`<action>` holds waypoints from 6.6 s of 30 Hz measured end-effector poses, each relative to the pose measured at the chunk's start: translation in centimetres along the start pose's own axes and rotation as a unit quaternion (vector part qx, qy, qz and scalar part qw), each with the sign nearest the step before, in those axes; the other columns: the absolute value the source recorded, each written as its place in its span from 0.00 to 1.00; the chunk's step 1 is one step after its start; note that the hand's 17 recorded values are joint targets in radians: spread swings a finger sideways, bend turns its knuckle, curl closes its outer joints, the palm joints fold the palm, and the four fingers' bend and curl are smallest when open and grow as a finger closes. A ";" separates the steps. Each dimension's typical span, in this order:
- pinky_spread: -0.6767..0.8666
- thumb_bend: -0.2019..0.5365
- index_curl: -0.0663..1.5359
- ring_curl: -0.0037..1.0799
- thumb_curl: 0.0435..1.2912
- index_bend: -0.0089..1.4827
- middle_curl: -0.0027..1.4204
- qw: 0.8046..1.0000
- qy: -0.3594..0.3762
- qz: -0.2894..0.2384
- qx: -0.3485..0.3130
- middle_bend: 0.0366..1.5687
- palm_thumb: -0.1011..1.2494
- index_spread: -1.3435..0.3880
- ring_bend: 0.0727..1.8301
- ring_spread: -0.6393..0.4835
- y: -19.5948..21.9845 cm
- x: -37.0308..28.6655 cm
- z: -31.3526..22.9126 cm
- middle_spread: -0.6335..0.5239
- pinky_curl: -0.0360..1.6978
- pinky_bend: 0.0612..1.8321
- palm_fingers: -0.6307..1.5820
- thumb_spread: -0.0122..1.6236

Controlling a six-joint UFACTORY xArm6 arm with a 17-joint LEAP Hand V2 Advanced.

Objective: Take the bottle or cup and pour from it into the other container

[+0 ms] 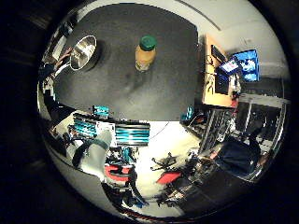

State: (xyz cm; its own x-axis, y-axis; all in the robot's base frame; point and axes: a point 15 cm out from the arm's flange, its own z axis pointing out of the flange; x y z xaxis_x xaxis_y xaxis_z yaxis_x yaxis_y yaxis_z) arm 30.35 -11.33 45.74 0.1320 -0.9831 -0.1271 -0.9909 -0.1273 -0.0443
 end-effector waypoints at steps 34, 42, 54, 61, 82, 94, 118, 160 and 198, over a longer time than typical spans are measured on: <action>0.71 0.24 0.22 0.18 0.20 0.12 0.26 0.921 -0.267 0.138 0.247 0.17 0.38 0.64 0.29 0.70 1.5 18.7 4.5 0.59 0.02 0.42 0.40 0.65; 0.69 0.24 0.23 0.18 0.20 0.12 0.26 0.908 -0.303 0.142 0.251 0.18 0.40 0.66 0.28 0.71 0.9 22.7 11.0 0.59 0.02 0.39 0.39 0.64; 0.67 0.24 0.23 0.18 0.21 0.12 0.25 0.889 -0.340 0.133 0.278 0.19 0.42 0.68 0.29 0.69 -2.6 23.9 16.5 0.58 0.02 0.38 0.40 0.64; 0.67 0.24 0.23 0.18 0.21 0.12 0.25 0.886 -0.362 0.129 0.258 0.19 0.43 0.68 0.29 0.69 -4.5 22.8 20.4 0.58 0.02 0.37 0.40 0.65; 0.38 0.27 0.25 0.27 0.27 0.15 0.34 0.890 -0.403 0.084 0.194 0.39 0.61 0.63 0.53 0.48 -8.2 14.0 25.9 0.45 0.02 0.56 0.71 0.65; 0.24 0.25 0.49 0.47 0.41 0.51 0.51 0.891 -0.407 0.066 0.190 0.65 0.76 0.62 0.68 0.42 -8.8 12.3 25.2 0.42 0.17 0.75 0.81 0.50; 0.31 0.25 0.63 0.72 0.65 0.79 0.65 0.923 -0.313 -0.006 0.224 0.84 0.90 0.64 0.74 0.35 -10.1 9.0 14.7 0.40 0.40 0.80 0.74 0.27; 0.27 0.25 0.59 0.88 0.73 0.80 0.65 0.908 0.303 -0.287 -0.032 0.83 0.90 0.66 0.67 0.32 -16.2 -10.0 10.7 0.41 0.65 0.61 0.77 0.14; 0.25 0.25 0.59 0.91 0.71 0.80 0.66 0.793 0.481 -0.367 -0.070 0.83 0.89 0.66 0.67 0.31 -19.3 -13.9 10.8 0.41 0.68 0.58 0.77 0.12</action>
State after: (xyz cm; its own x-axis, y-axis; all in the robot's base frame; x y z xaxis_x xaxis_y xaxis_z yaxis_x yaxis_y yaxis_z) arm 47.97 6.27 37.64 0.6594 -0.2736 0.7002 -0.6585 -0.6596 0.3624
